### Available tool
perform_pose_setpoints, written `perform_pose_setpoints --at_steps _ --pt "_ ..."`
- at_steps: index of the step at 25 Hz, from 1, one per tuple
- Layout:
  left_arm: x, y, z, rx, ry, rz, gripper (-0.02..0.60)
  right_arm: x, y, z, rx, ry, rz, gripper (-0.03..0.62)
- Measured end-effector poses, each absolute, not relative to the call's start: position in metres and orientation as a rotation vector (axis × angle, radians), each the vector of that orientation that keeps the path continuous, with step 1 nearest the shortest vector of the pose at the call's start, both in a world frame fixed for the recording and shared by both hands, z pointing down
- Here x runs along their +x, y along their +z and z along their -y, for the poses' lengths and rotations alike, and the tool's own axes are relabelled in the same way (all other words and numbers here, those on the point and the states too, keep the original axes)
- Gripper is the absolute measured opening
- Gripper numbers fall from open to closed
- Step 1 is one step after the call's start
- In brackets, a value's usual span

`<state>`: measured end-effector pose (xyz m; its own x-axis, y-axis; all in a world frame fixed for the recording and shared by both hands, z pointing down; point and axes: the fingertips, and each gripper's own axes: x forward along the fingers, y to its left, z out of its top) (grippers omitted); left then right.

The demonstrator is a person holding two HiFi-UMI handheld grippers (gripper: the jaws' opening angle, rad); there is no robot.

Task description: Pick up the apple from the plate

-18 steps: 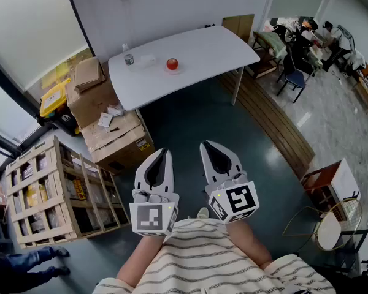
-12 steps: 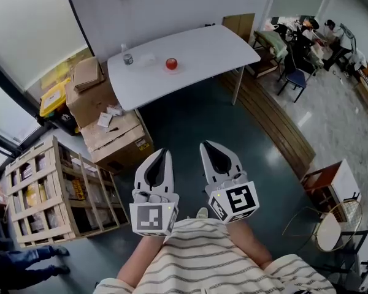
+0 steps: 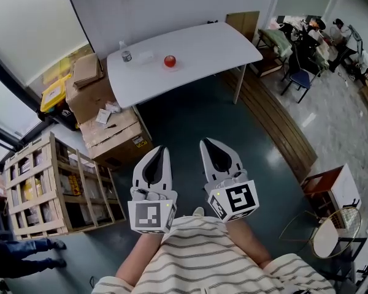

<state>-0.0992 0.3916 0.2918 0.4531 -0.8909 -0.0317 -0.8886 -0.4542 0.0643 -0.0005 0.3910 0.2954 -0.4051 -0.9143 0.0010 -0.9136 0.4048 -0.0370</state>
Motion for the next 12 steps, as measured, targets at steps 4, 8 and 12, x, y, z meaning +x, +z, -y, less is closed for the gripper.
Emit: perform_pose_setpoints --at_steps 4,8,12 --pt "-0.076 0.298 -0.392 2.647 -0.083 1.638 0.005 0.023 0.302 -0.391 -1.686 -0.073 -2.615 0.012" --pt "-0.063 0.302 -0.391 2.631 -0.075 1.656 0.005 0.039 0.306 -0.386 -1.680 -0.090 -2.611 0.012" --pt "-0.057 0.306 -0.383 2.628 -0.047 1.649 0.005 0.045 0.311 -0.376 -1.682 -0.113 -2.606 0.012"
